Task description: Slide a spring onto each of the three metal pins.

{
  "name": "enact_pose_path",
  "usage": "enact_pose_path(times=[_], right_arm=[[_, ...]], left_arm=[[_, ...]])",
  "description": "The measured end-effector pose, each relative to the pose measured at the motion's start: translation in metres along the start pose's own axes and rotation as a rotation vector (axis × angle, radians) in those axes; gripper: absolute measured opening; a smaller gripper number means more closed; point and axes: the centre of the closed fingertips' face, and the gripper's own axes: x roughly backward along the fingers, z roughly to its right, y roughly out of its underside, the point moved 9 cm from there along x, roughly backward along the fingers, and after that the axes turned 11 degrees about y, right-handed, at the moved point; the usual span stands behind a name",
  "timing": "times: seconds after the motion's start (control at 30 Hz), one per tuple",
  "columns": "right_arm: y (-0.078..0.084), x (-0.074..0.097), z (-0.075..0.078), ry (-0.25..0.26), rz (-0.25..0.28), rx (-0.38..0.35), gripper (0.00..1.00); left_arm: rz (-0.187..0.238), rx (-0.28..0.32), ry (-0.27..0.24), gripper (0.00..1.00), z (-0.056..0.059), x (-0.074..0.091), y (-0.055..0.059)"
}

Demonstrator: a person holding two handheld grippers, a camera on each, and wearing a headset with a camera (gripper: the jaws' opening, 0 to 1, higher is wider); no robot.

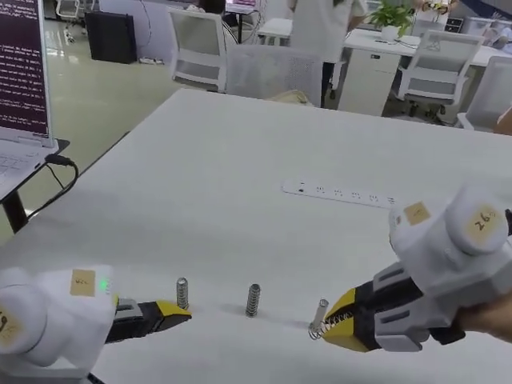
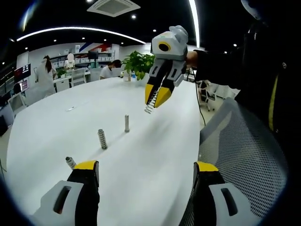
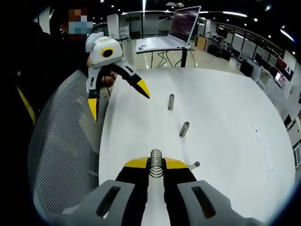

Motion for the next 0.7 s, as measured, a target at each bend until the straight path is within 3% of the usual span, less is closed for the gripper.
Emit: enact_pose_path(times=[0.13,0.47,0.7], right_arm=[[-0.001,0.001,0.005,0.004,-0.019,0.007,0.08],[-0.005,0.003,0.024,0.020,-0.065,0.022,0.08],[-0.009,-0.001,0.044,0.025,-0.135,0.059,0.08]], left_arm=[[0.035,0.011,-0.026,0.79,-0.002,0.006,0.002],[0.079,0.028,-0.071,0.78,-0.003,0.013,0.007],[0.104,0.037,-0.101,0.77,-0.004,0.019,0.008]])
